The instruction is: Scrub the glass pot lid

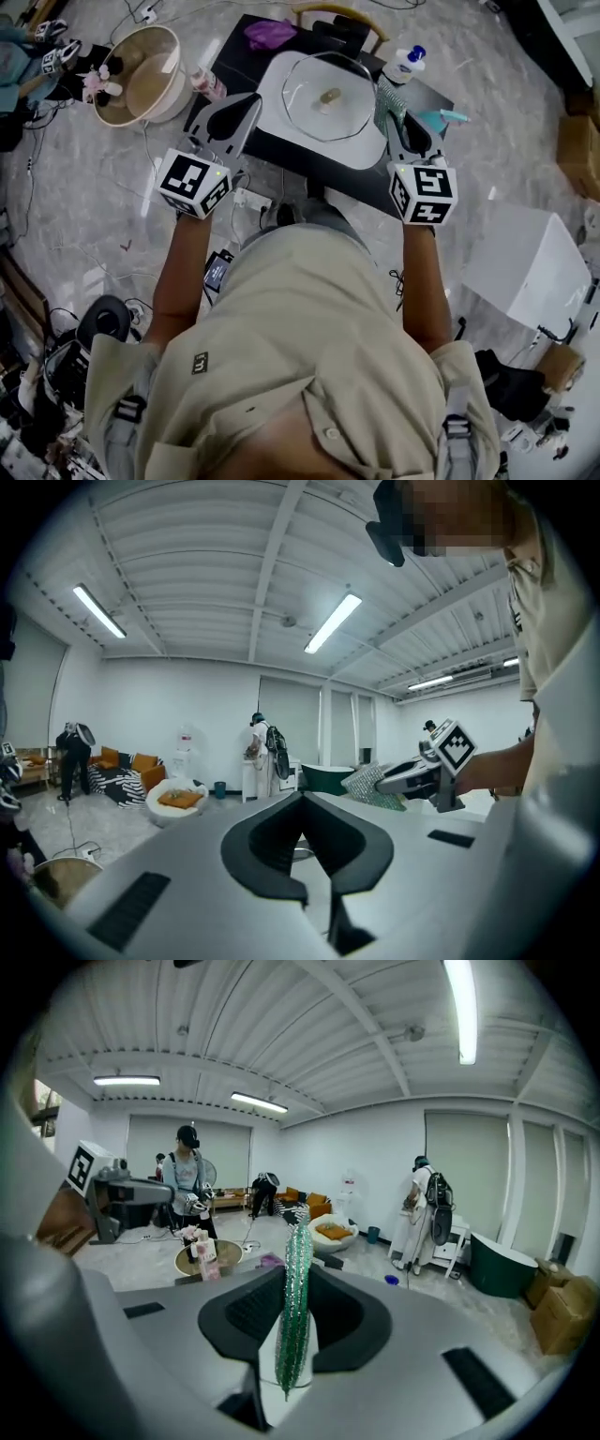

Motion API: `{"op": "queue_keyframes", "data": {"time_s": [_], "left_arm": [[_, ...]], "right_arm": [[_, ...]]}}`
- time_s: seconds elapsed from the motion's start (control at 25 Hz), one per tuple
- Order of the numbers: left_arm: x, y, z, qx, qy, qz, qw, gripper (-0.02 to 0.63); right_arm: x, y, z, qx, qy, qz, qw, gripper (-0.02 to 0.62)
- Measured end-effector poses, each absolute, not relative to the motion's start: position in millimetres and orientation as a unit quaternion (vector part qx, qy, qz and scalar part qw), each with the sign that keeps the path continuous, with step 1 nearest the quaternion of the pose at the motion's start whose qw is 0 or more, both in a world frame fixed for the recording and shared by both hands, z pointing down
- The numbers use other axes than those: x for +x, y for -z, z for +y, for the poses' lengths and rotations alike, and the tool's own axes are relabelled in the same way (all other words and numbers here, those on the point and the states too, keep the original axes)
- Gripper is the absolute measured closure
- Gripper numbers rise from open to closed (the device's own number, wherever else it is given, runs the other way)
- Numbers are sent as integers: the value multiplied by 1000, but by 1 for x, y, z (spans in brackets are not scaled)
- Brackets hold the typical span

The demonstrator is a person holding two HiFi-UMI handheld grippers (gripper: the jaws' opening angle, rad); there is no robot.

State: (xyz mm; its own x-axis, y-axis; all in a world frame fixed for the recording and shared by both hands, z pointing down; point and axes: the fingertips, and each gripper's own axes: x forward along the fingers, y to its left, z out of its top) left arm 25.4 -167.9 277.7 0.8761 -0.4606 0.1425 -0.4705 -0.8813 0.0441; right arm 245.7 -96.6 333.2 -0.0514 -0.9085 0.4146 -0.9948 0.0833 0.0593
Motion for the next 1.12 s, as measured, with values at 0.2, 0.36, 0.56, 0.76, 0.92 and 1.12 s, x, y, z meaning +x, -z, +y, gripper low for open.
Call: {"op": "queue_keyframes", "data": {"time_s": [0.2, 0.36, 0.56, 0.76, 0.92, 1.12], "left_arm": [[14, -292, -184, 957, -94, -270, 53, 592], [7, -315, -196, 942, -108, -307, 85, 592], [-1, -355, -188, 924, -131, -336, 129, 592], [-15, -389, -191, 906, -141, -362, 166, 592], [-24, -411, -193, 895, -142, -376, 193, 592], [-25, -425, -195, 890, -149, -377, 206, 592]], "right_arm": [[256, -395, -170, 636, -158, -724, 216, 511], [263, -456, -221, 617, -170, -723, 259, 511], [263, -542, -273, 587, -190, -716, 326, 511], [249, -610, -317, 560, -175, -710, 391, 511], [214, -651, -333, 526, -178, -718, 419, 508], [136, -709, -304, 431, -201, -753, 455, 503]]}}
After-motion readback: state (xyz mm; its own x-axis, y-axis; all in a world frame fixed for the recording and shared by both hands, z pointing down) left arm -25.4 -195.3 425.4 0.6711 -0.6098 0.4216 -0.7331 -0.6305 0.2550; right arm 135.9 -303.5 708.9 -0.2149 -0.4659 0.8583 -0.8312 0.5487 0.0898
